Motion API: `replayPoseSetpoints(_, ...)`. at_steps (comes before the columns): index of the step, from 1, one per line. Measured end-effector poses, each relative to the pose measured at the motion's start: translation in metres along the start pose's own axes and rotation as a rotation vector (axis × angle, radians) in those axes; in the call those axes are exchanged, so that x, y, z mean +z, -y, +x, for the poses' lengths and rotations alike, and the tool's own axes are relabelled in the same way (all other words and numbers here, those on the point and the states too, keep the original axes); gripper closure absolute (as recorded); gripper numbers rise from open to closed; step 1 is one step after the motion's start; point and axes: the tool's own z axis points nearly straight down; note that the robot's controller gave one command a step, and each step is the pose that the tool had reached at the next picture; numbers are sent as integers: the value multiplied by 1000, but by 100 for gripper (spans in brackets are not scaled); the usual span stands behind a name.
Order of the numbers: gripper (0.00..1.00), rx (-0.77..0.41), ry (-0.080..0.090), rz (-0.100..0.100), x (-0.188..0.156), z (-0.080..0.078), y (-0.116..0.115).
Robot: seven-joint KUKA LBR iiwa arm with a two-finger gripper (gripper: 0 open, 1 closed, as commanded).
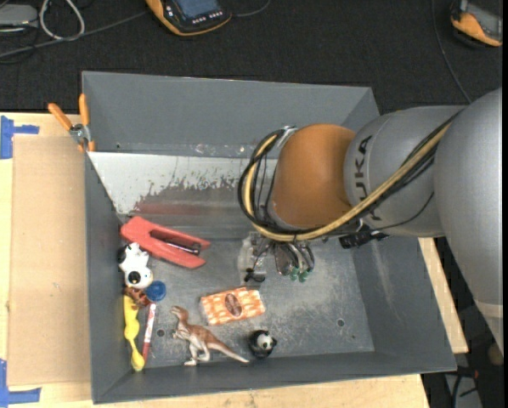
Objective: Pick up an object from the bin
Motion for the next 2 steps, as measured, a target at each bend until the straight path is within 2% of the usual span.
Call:
replayPoseSetpoints(1,100,32,-2,-1,9,15,-9)
replayPoseSetpoints(2,0,-400,-3,-3,-51,70,-3)
